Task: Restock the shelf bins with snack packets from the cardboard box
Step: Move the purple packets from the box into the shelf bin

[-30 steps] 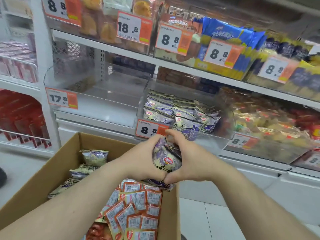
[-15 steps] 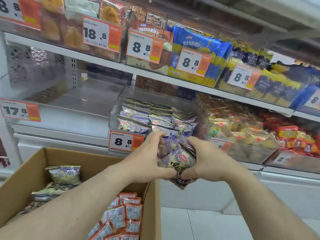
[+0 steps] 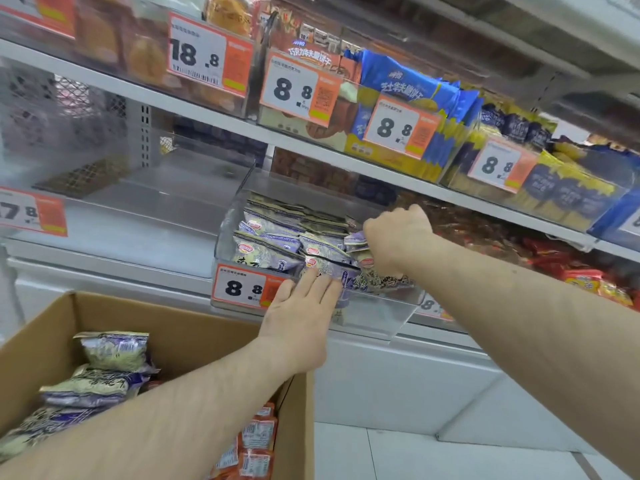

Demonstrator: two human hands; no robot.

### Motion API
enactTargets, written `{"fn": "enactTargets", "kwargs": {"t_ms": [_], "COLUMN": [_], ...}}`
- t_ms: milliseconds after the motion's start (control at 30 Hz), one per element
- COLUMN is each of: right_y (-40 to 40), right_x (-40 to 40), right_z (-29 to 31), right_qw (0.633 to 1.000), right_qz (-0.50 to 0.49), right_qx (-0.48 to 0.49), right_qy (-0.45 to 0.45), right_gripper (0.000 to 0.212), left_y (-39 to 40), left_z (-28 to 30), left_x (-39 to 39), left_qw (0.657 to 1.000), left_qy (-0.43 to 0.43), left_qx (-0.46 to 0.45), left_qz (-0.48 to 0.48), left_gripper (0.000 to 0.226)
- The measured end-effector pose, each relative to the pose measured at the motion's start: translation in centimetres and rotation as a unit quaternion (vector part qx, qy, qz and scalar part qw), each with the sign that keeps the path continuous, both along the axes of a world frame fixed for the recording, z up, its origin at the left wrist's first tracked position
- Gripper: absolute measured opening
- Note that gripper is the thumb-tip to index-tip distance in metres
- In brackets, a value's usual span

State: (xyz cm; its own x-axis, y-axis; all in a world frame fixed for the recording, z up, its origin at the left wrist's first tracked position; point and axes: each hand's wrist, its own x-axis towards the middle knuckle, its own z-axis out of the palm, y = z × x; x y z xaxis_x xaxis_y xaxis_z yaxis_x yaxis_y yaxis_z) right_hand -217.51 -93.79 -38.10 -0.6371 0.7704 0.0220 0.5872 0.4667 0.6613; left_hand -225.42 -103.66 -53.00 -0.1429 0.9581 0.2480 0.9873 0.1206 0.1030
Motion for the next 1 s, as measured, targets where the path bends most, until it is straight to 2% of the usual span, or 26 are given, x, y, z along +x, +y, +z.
{"fn": "enactTargets", "kwargs": {"t_ms": [100,233,300,367,467,533,633,733,833,933,1000], "right_y": [1.4,3.8,4.6,5.6,6.7,7.0,6.8,6.2,6.1,6.1,6.0], "right_x": [-1.3,-1.4,-0.5,0.6,1.7,1.8,1.5,1.0,1.1,1.6,1.8], "right_z": [-0.4,-0.6,-0.6,-0.9,-3.0,-4.7,-5.6,-4.6,-4.5,-5.5,-5.7], "right_qw": [0.996,0.980,0.972,0.966,0.971,0.981,0.989,0.994,0.990,0.989,0.987], "right_qz": [-0.037,-0.070,-0.077,-0.081,-0.075,-0.046,0.007,-0.018,-0.028,-0.023,-0.023], "right_qx": [-0.079,-0.185,-0.222,-0.242,-0.227,-0.175,-0.061,-0.082,-0.137,-0.148,-0.158], "right_qy": [-0.012,0.003,0.026,0.038,0.003,-0.064,-0.132,-0.071,-0.005,0.012,0.021], "right_gripper": [0.039,0.089,0.101,0.097,0.077,0.068,0.074,0.070,0.049,0.030,0.026], "left_y": [0.0,-0.1,-0.1,-0.1,-0.2,-0.2,-0.2,-0.2,-0.2,0.0,0.1], "left_z": [0.3,0.2,0.2,0.2,0.2,0.2,0.2,0.3,0.1,0.1,0.3], "left_x": [0.0,0.0,-0.1,-0.2,-0.2,-0.2,-0.2,-0.2,-0.2,0.0,0.1], "left_qw": [1.000,1.000,1.000,0.999,0.999,0.999,0.999,0.999,0.999,0.998,0.998], "left_qy": [-0.008,-0.024,-0.024,-0.024,-0.031,-0.034,-0.036,-0.038,-0.043,-0.054,-0.062], "left_qx": [-0.001,0.008,0.011,0.015,0.016,0.019,0.018,0.023,0.023,0.016,0.002], "left_qz": [-0.002,-0.008,-0.012,-0.015,-0.019,-0.020,-0.024,-0.024,-0.023,-0.019,-0.027], "left_gripper": [0.086,0.087,0.087,0.086,0.087,0.087,0.085,0.084,0.084,0.084,0.086]}}
